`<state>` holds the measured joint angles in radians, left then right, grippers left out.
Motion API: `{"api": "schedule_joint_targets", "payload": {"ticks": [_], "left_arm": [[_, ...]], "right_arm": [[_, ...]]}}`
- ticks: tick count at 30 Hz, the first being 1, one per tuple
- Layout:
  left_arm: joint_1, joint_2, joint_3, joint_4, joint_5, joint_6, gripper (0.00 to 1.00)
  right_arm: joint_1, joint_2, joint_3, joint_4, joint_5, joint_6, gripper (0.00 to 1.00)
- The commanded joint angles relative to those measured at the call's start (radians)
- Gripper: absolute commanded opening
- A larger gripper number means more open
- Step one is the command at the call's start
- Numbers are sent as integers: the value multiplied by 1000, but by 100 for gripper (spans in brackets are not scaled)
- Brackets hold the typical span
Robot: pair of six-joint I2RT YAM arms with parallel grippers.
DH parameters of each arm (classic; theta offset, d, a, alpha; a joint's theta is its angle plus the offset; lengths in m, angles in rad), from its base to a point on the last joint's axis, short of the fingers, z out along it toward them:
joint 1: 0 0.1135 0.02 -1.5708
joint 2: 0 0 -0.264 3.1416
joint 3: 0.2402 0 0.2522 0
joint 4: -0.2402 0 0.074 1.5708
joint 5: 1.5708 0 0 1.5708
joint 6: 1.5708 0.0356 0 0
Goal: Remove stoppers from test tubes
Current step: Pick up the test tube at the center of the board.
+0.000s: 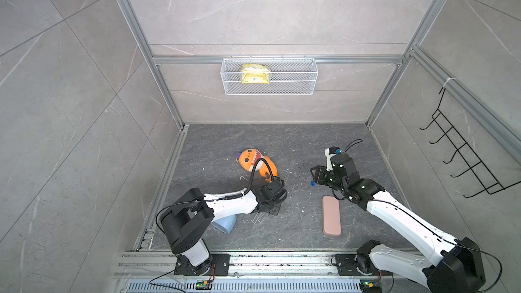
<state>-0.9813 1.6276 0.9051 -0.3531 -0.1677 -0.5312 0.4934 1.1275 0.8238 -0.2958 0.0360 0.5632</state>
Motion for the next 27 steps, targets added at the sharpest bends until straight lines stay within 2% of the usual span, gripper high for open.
{"api": "schedule_joint_targets", "payload": {"ticks": [1,27], "left_arm": [[7,19,-6,19,26,6,37],[7,67,-35,4,40,-3,25]], "right_arm": [[6,10,21,-14,-9,-15,45],[5,43,20,3,-11,-16,45]]}}
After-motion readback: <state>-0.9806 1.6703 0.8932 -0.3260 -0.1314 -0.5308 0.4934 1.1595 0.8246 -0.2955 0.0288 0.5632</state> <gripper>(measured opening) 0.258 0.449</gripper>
